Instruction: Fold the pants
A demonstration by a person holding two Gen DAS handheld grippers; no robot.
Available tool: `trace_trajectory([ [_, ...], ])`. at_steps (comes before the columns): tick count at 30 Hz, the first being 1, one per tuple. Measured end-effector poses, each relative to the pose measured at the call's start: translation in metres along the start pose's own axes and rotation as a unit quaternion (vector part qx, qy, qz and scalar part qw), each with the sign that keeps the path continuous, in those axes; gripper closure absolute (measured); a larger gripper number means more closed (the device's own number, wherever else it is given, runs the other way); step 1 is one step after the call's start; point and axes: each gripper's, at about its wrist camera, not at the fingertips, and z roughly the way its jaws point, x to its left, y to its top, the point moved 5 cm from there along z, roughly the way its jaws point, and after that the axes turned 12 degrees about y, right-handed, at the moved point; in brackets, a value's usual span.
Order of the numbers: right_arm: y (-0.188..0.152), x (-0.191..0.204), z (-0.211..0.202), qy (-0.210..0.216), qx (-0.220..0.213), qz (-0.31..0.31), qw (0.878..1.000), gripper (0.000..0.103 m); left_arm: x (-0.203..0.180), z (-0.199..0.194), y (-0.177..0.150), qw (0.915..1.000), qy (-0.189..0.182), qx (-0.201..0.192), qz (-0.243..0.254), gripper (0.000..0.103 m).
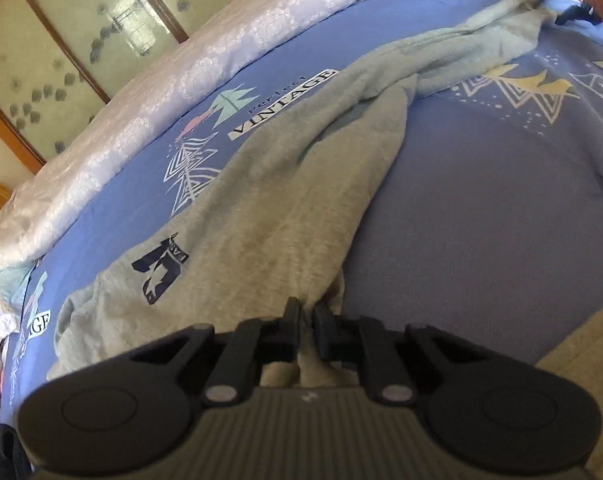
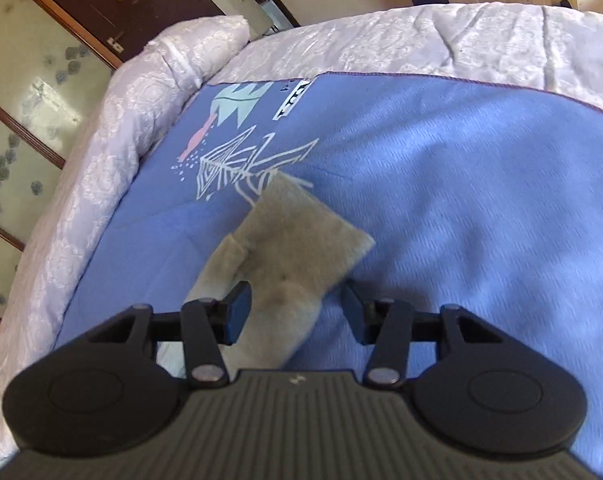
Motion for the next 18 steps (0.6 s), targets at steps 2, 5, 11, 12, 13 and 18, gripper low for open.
trace_trajectory([
  [2, 0.002, 0.006, 0.003, -0.02, 0.017, -0.02, 0.999, 0.093, 0.014, -0.003, -0.002, 0.9998, -0.009, 0.006, -0.018, 0.096],
  [5, 0.014, 0.015, -0.02, -0.018, -0.007, -0.051, 0.999, 0.094, 0.053, -0.026, -0.004, 0.9962, -0.047, -0.012, -0.072, 0.096],
  [11, 0.042, 0.003, -0.089, -0.024, -0.054, -0.081, 0.995, 0.093, 0.091, -0.063, -0.037, 0.9871, -0.112, -0.013, -0.113, 0.095],
  [12, 0.04, -0.006, -0.095, -0.03, -0.049, -0.077, 0.995, 0.093, 0.084, -0.065, -0.043, 0.9876, -0.119, -0.01, -0.102, 0.093],
  [13, 0.038, -0.017, -0.099, -0.042, -0.042, -0.075, 0.995, 0.093, 0.076, -0.065, -0.049, 0.9891, -0.119, -0.004, -0.087, 0.088],
  [18, 0.014, -0.074, -0.112, -0.15, -0.024, -0.062, 0.986, 0.059, 0.056, -0.078, -0.082, 0.9919, -0.106, 0.031, -0.063, 0.073],
])
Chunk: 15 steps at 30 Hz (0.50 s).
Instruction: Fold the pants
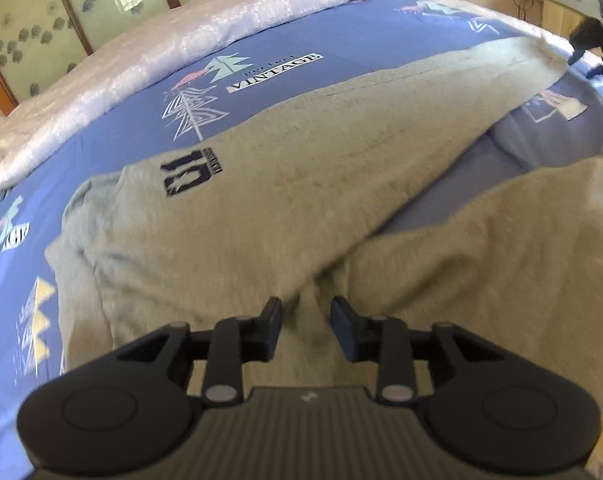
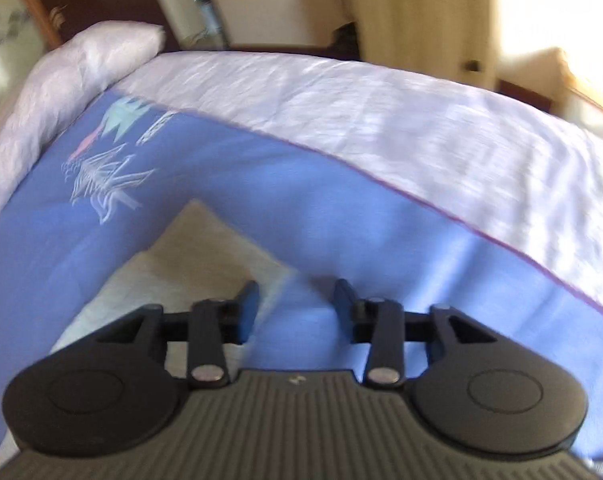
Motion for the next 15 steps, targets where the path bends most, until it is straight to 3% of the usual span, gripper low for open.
trace_trajectory([
  [4, -0.017, -0.004, -0.051, 0.044, -0.016, -0.011, 0.999, 0.059, 0.055, -0.033, -0.025, 0.9949, 0.022, 0.005, -0.098, 0.071],
  [6, -0.033, 0.001, -0.082, 0.077, -0.017, -0.036, 0.996, 0.059, 0.096, -0.042, -0.047, 0.9834, 0.054, 0.026, -0.171, 0.066],
  [9, -0.062, 0.007, -0.127, 0.141, -0.003, -0.048, 0.989, 0.058, 0.149, -0.051, -0.086, 0.9541, 0.089, 0.057, -0.28, 0.058],
  [11, -0.089, 0.017, -0.15, 0.187, 0.017, -0.05, 0.981, 0.058, 0.175, -0.052, -0.111, 0.9312, 0.095, 0.078, -0.343, 0.043],
  [12, -0.101, 0.021, -0.159, 0.208, 0.03, -0.052, 0.976, 0.058, 0.183, -0.052, -0.122, 0.9214, 0.084, 0.082, -0.371, 0.039],
  [14, -0.133, 0.029, -0.178, 0.238, 0.053, -0.057, 0.968, 0.058, 0.195, -0.046, -0.139, 0.9001, 0.04, 0.09, -0.424, 0.017],
  [15, -0.146, 0.031, -0.185, 0.245, 0.062, -0.062, 0.966, 0.058, 0.196, -0.043, -0.143, 0.8901, 0.012, 0.09, -0.447, 0.015],
])
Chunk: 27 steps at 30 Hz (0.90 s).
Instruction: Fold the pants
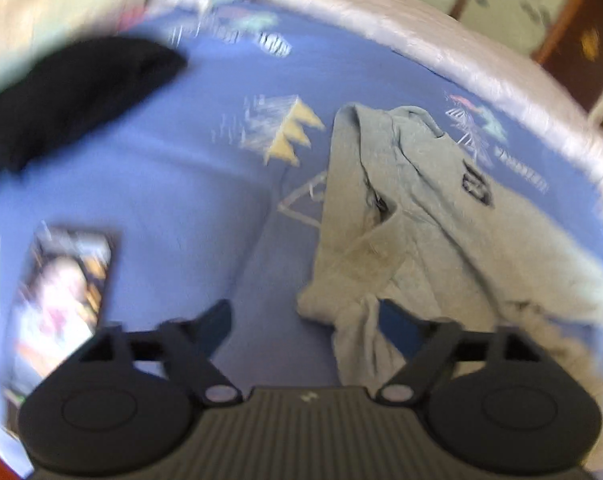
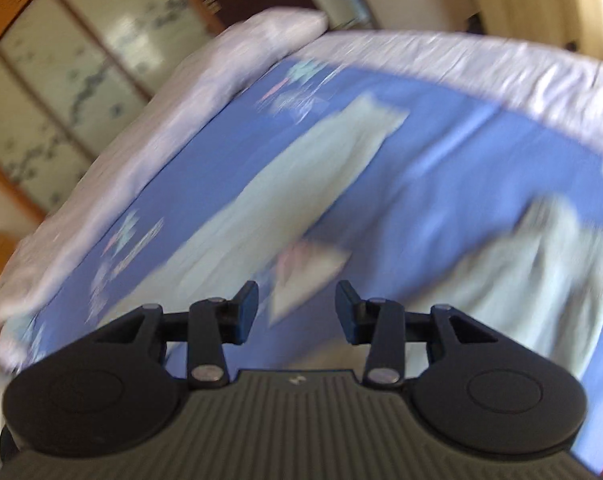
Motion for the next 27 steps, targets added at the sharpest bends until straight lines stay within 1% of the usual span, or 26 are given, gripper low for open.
trace_trajectory([
  [2, -0.026, 0.014, -0.003, 0.004, 0.015, -0.008, 1.0, 0.058, -0.001, 0.009, -0.003, 0.9985, -0.046, 0.02, -0.021, 0.01],
  [3, -0.037, 0.019, -0.002, 0.004, 0.024, -0.01, 1.0, 0.058, -0.005, 0.017, -0.003, 0.9975, -0.059, 0.029, -0.026, 0.009],
  [4, -0.045, 0.022, -0.001, 0.006, 0.032, -0.006, 0.999, 0.058, -0.008, 0.025, -0.005, 0.9967, -0.066, 0.037, -0.03, 0.011],
  [5, -0.052, 0.025, 0.002, 0.01, 0.041, 0.004, 0.999, 0.058, -0.013, 0.036, -0.006, 0.9958, -0.071, 0.048, -0.034, 0.028],
  [6, -0.058, 0.024, 0.003, 0.017, 0.048, 0.017, 0.999, 0.057, -0.016, 0.042, -0.011, 0.9965, -0.06, 0.046, -0.034, 0.043],
  [7, -0.064, 0.026, 0.005, 0.022, 0.051, 0.03, 0.998, 0.057, -0.019, 0.044, -0.008, 0.9988, -0.032, 0.027, -0.025, 0.074],
  [8, -0.069, 0.029, 0.006, 0.028, 0.054, 0.039, 0.997, 0.057, -0.022, 0.043, -0.009, 0.9994, -0.017, 0.025, -0.016, 0.09],
  [9, -0.075, 0.036, 0.006, 0.034, 0.06, 0.04, 0.997, 0.057, -0.022, 0.039, -0.011, 0.9989, -0.021, 0.029, -0.03, 0.091],
  [10, -0.079, 0.043, 0.006, 0.039, 0.065, 0.034, 0.997, 0.057, -0.018, 0.03, -0.013, 0.9986, -0.019, 0.022, -0.044, 0.092],
  [13, -0.087, 0.064, -0.001, 0.046, 0.076, -0.007, 0.996, 0.057, 0.0, -0.016, -0.024, 0.999, 0.024, -0.03, -0.026, 0.093],
  [14, -0.089, 0.068, 0.0, 0.048, 0.079, -0.016, 0.996, 0.057, 0.008, -0.027, -0.027, 0.9987, 0.025, -0.037, -0.026, 0.093],
  [16, -0.095, 0.074, 0.003, 0.055, 0.089, -0.026, 0.994, 0.057, 0.031, -0.049, -0.04, 0.9982, 0.015, -0.036, -0.045, 0.093],
  [17, -0.098, 0.074, 0.007, 0.058, 0.098, -0.027, 0.993, 0.057, 0.042, -0.051, -0.044, 0.9978, 0.02, -0.032, -0.055, 0.093],
  [19, -0.106, 0.071, 0.019, 0.051, 0.119, -0.027, 0.991, 0.057, 0.054, -0.046, -0.051, 0.9974, 0.034, -0.024, -0.058, 0.092],
  [20, -0.113, 0.068, 0.027, 0.043, 0.137, -0.03, 0.989, 0.056, 0.056, -0.037, -0.053, 0.9975, 0.043, -0.013, -0.055, 0.091],
  [21, -0.12, 0.065, 0.035, 0.034, 0.152, -0.038, 0.987, 0.058, 0.056, -0.026, -0.057, 0.9973, 0.051, 0.002, -0.053, 0.088],
  [22, -0.123, 0.064, 0.039, 0.03, 0.151, -0.054, 0.987, 0.058, 0.056, -0.017, -0.06, 0.9965, 0.065, 0.016, -0.05, 0.082],
  [23, -0.124, 0.067, 0.039, 0.029, 0.147, -0.067, 0.986, 0.058, 0.054, -0.011, -0.063, 0.9955, 0.08, 0.022, -0.045, 0.08],
  [24, -0.123, 0.069, 0.039, 0.026, 0.15, -0.073, 0.986, 0.058, 0.051, -0.014, -0.063, 0.9955, 0.086, 0.013, -0.038, 0.079],
  [25, -0.122, 0.072, 0.038, 0.024, 0.152, -0.076, 0.985, 0.058, 0.048, -0.02, -0.061, 0.9948, 0.097, 0.01, -0.03, 0.066],
  [26, -0.12, 0.073, 0.036, 0.028, 0.153, -0.077, 0.985, 0.058, 0.047, -0.029, -0.058, 0.9937, 0.11, -0.003, -0.024, 0.06],
  [27, -0.118, 0.072, 0.031, 0.033, 0.15, -0.076, 0.985, 0.058, 0.048, -0.04, -0.054, 0.9934, 0.11, -0.023, -0.025, 0.06],
])
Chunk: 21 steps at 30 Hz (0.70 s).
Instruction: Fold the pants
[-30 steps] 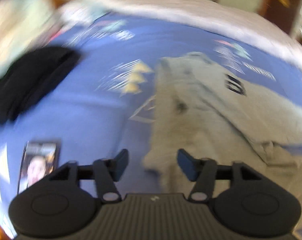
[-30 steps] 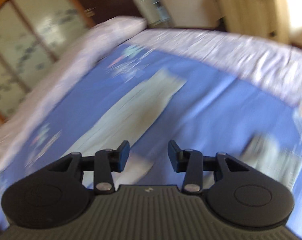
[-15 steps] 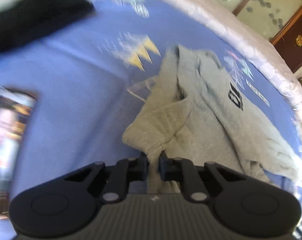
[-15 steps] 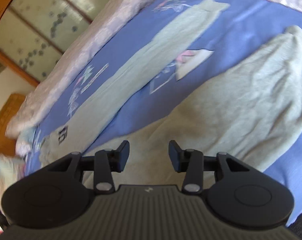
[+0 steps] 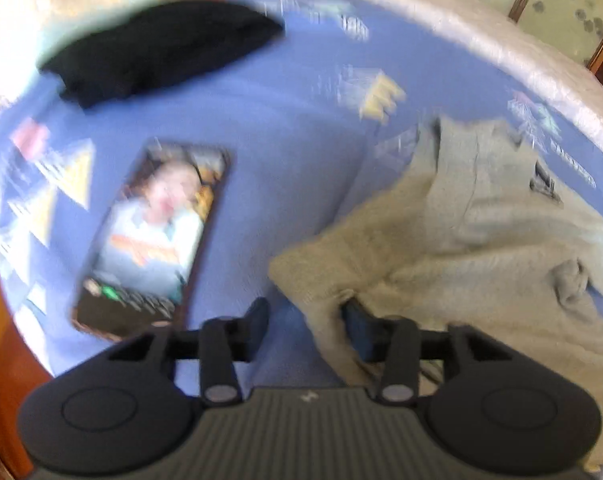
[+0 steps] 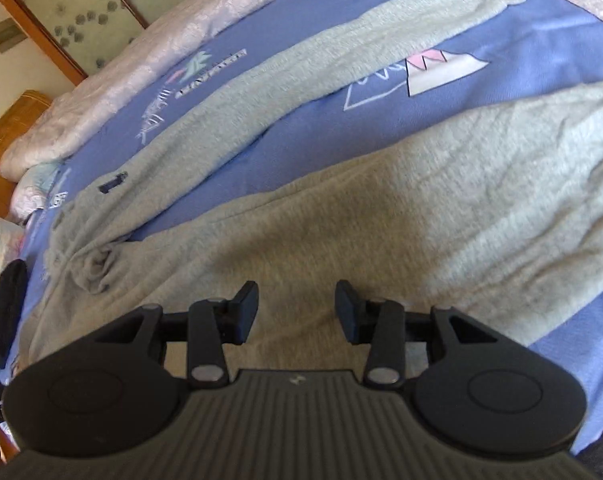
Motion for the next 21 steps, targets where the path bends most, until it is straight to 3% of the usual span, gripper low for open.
trace_trajectory([
  [5, 0.023, -0.016, -0.028, -0.002, -0.047, 0.004, 0.999, 0.057, 0.006, -0.05, 0.038, 0.9922, 0.028, -0.122, 0.002, 0.059],
  [8, 0.049, -0.022, -0.034, -0.007, -0.071, 0.003, 0.997, 0.057, -0.033, -0.045, 0.07, 0.983, 0.032, -0.163, 0.077, 0.058],
  [11, 0.084, -0.037, -0.036, -0.015, -0.091, 0.014, 0.996, 0.057, -0.089, -0.026, 0.094, 0.9624, 0.044, -0.201, 0.177, 0.054],
  [16, 0.167, -0.075, -0.033, -0.043, -0.125, 0.059, 0.989, 0.057, -0.185, 0.03, 0.118, 0.9251, 0.008, -0.198, 0.324, 0.046],
  [19, 0.221, -0.099, -0.014, -0.072, -0.142, 0.095, 0.983, 0.057, -0.222, 0.062, 0.129, 0.9117, 0.003, -0.19, 0.364, 0.037],
  [21, 0.252, -0.119, 0.003, -0.091, -0.148, 0.129, 0.976, 0.057, -0.238, 0.076, 0.128, 0.9056, 0.01, -0.191, 0.378, 0.037],
])
